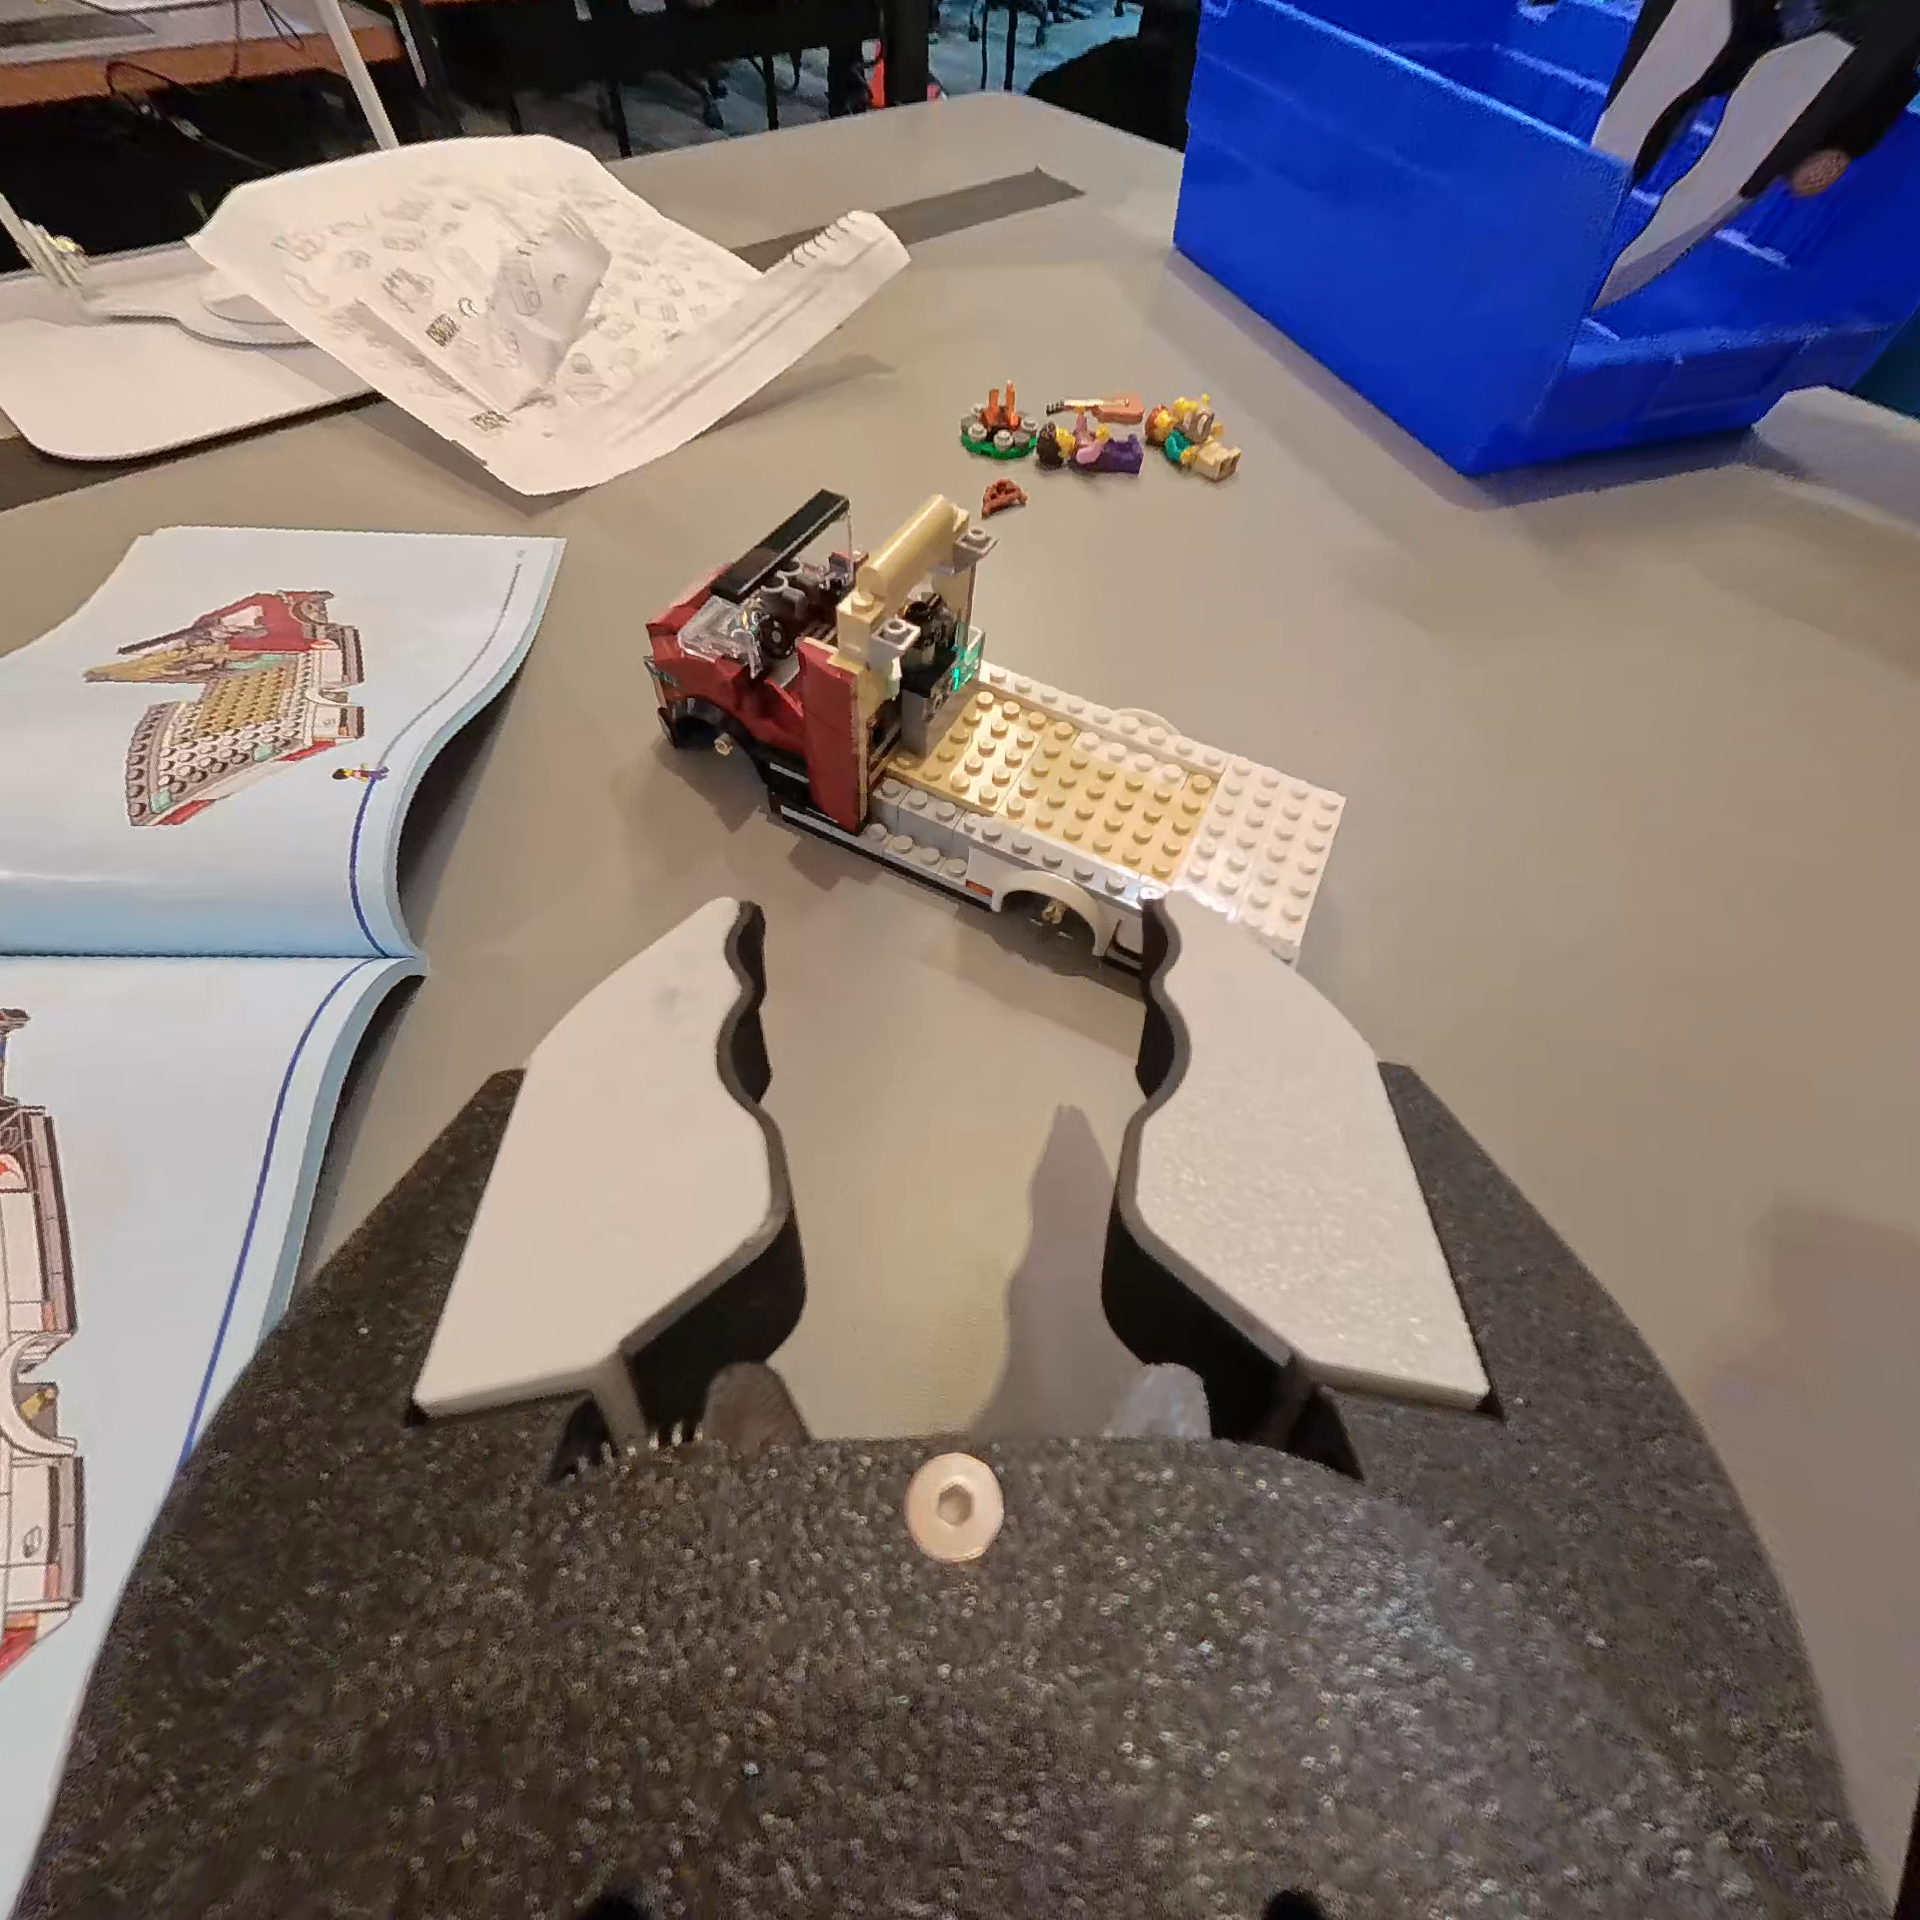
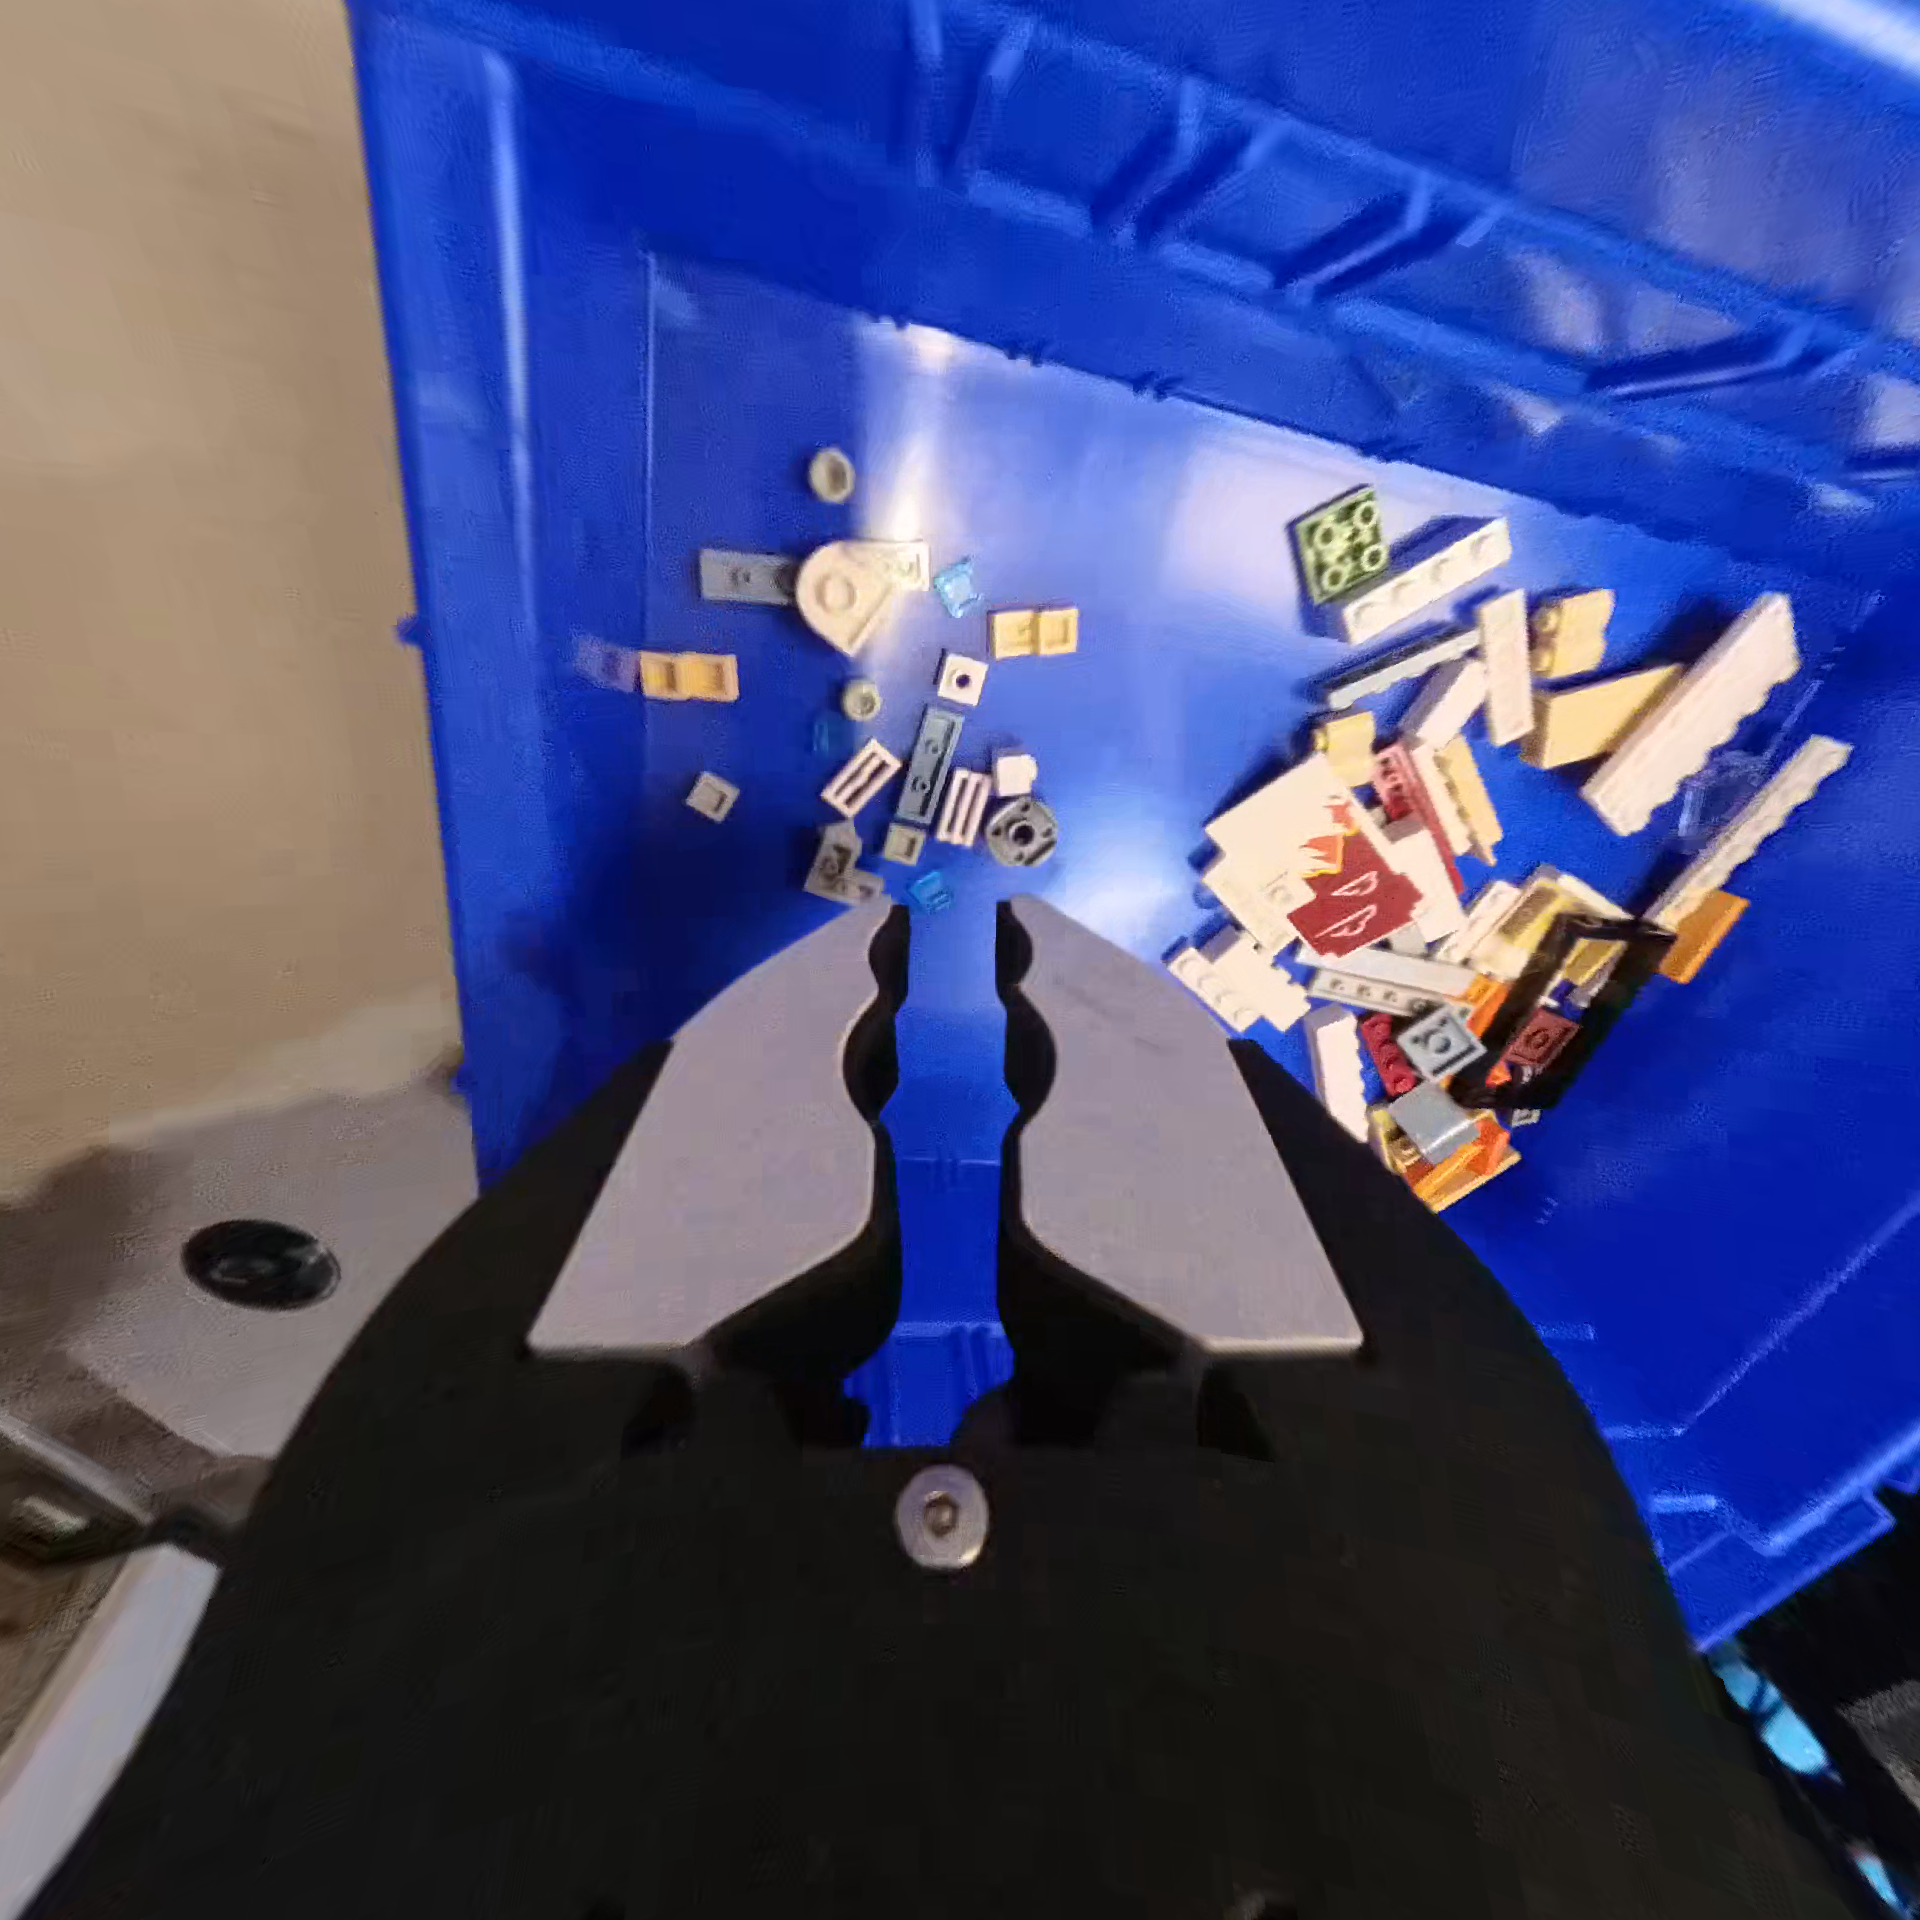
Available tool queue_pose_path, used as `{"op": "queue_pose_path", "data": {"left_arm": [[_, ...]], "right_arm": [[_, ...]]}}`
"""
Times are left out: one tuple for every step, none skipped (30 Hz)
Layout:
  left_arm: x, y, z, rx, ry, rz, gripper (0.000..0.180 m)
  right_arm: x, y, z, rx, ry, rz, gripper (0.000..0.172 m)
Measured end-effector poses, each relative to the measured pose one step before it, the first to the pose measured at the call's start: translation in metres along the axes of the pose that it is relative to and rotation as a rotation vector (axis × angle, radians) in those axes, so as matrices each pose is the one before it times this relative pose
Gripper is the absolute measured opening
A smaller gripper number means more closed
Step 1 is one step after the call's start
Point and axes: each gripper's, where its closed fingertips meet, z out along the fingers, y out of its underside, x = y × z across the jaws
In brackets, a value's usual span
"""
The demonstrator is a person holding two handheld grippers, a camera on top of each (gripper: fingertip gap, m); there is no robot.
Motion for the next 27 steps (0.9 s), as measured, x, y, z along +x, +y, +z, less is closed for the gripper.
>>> {"op": "queue_pose_path", "data": {"left_arm": [[-0.00027,0.00073,0.00142,-0.0091,0.0104,-0.0021,0.069],[-0.00007,0.00066,0.00164,-0.0087,0.0120,-0.0037,0.068],[-0.00048,0.00040,0.00192,-0.0089,0.0091,-0.0025,0.067],[-0.00072,0.00044,0.00203,-0.0100,0.0061,-0.0008,0.066],[-0.00053,0.00052,0.00228,-0.0110,0.0062,0.0018,0.066],[-0.00055,0.00027,0.00233,-0.0099,0.0057,0.0052,0.065],[-0.00071,-0.00041,0.00236,-0.0063,0.0035,0.0063,0.065],[-0.00104,-0.00070,0.00222,-0.0038,0.0004,0.0054,0.064],[-0.00080,-0.00064,0.00211,-0.0040,0.0009,0.0017,0.064],[-0.00020,-0.00025,0.00158,-0.0037,0.0027,-0.0001,0.063],[-0.00010,0.00004,0.00092,-0.0030,0.0032,-0.0014,0.063],[-0.00018,0.00005,0.00023,-0.0014,0.0019,-0.0029,0.062],[-0.00015,-0.00029,-0.00033,0.0032,0.0019,-0.0035,0.062],[-0.00027,-0.00077,-0.00086,0.0078,0.0009,-0.0038,0.061],[-0.00038,-0.00096,-0.00099,0.0092,0.0004,-0.0043,0.061],[-0.00057,-0.00092,-0.00103,0.0088,-0.0011,-0.0044,0.060],[-0.00051,-0.00063,-0.00074,0.0064,-0.0008,-0.0041,0.059],[-0.00032,-0.00032,-0.00039,0.0036,-0.0003,-0.0036,0.059],[-0.00003,-0.00002,-0.00029,0.0014,0.0006,-0.0024,0.059],[0.00010,-0.00010,-0.00015,0.0009,-0.0002,0.0000,0.059],[0.00001,0.00000,-0.00002,0.0005,-0.0012,0.0019,0.059],[0.00013,-0.00004,0.00005,-0.0005,-0.0009,0.0022,0.059],[0.00009,0.00005,0.00008,-0.0006,-0.0007,0.0016,0.059],[0.00013,0.00006,0.00000,-0.0003,-0.0001,0.0007,0.058],[-0.00007,-0.00002,0.00001,0.0001,-0.0004,0.0002,0.058],[0.00000,-0.00003,-0.00009,0.0010,-0.0007,0.0003,0.058],[0.00000,-0.00005,-0.00005,0.0007,0.0004,-0.0005,0.058]], "right_arm": [[-0.00150,0.00161,0.00441,-0.0130,-0.0235,-0.0208,0.016],[-0.00117,-0.00035,0.00366,0.0039,-0.0181,-0.0212,0.016],[-0.00170,-0.00093,0.00365,0.0077,-0.0168,-0.0216,0.016],[-0.00139,0.00009,0.00397,0.0008,-0.0131,-0.0200,0.016],[-0.00022,0.00190,0.00455,-0.0100,-0.0080,-0.0159,0.016],[-0.00054,0.00343,0.00309,-0.0220,-0.0086,-0.0103,0.016],[0.00057,0.00316,0.00428,-0.0176,-0.0054,-0.0068,0.016],[0.00003,0.00337,0.00318,-0.0163,-0.0058,-0.0022,0.016],[0.00041,0.00255,0.00171,-0.0094,-0.0016,0.0027,0.017],[0.00037,-0.00047,-0.00090,0.0131,0.0014,0.0052,0.017],[0.00165,0.00010,-0.00030,0.0099,0.0050,0.0036,0.017],[0.00176,0.00100,0.00027,-0.0027,0.0071,0.0037,0.017],[0.00017,0.00161,0.00073,-0.0094,0.0006,-0.0016,0.018],[0.00027,0.00106,0.00083,-0.0079,0.0008,-0.0044,0.018],[0.00215,0.00096,0.00052,-0.0045,-0.0002,0.0004,0.018],[0.00086,0.00097,-0.00051,-0.0028,-0.0004,0.0044,0.018],[0.00115,0.00053,-0.00064,0.0033,0.0004,0.0058,0.018],[0.00000,0.00046,0.00011,0.0041,-0.0058,0.0071,0.018],[-0.00067,0.00186,0.00131,-0.0053,-0.0099,0.0033,0.017],[-0.00010,0.00274,0.00190,-0.0157,-0.0022,-0.0029,0.017],[-0.00019,0.00167,0.00139,-0.0126,0.0006,-0.0014,0.018],[-0.00033,0.00045,0.00073,-0.0073,-0.0007,0.0000,0.018],[-0.00043,-0.00117,0.00011,0.0026,-0.0016,0.0017,0.018],[-0.00122,-0.00236,-0.00025,0.0094,-0.0046,0.0010,0.018],[-0.00132,-0.00201,-0.00010,0.0048,-0.0031,-0.0034,0.017],[-0.00033,-0.00055,0.00026,0.0002,-0.0001,-0.0025,0.016],[-0.00018,-0.00034,0.00037,0.0010,-0.0037,0.0013,0.015]]}}
